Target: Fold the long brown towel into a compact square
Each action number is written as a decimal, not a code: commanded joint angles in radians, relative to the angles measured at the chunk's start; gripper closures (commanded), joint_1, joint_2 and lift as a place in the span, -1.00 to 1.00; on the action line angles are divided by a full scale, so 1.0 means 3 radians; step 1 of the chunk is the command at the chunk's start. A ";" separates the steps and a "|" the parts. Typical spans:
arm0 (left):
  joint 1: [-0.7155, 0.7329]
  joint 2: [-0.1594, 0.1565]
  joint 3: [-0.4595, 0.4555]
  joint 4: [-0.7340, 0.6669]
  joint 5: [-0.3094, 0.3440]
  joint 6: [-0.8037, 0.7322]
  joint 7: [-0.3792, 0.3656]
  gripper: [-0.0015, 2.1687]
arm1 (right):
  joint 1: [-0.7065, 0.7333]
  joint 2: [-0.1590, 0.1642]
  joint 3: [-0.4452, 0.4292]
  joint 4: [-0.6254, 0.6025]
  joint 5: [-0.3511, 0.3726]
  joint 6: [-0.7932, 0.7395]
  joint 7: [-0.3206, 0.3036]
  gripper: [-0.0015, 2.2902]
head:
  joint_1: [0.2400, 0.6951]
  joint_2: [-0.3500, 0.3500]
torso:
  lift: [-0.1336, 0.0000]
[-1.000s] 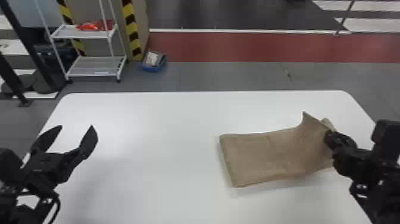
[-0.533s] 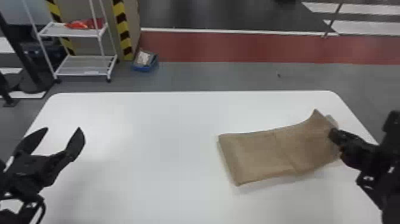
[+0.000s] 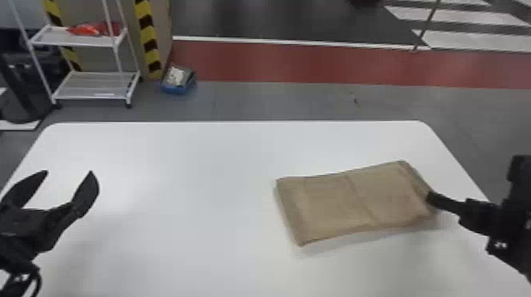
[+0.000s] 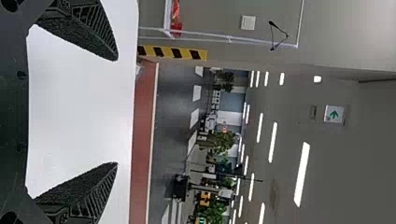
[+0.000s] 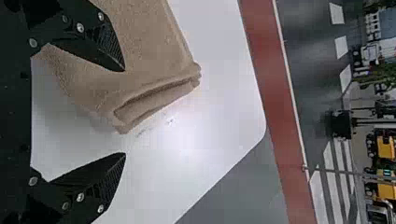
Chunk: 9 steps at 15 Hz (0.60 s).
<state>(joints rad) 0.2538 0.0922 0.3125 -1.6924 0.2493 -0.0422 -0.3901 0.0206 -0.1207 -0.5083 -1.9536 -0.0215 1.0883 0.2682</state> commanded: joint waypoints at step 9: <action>-0.0023 0.0025 -0.0055 0.0053 0.0008 -0.0097 0.0043 -0.93 | -0.0606 -0.0267 0.0237 0.1097 0.0460 -0.0889 0.0282 -0.93 | 1.00 -0.48 | -0.87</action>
<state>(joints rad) 0.2454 0.0995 0.2959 -1.6768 0.2509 -0.0522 -0.3813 -0.1378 -0.1983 -0.4562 -1.6829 0.0887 0.8808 0.3425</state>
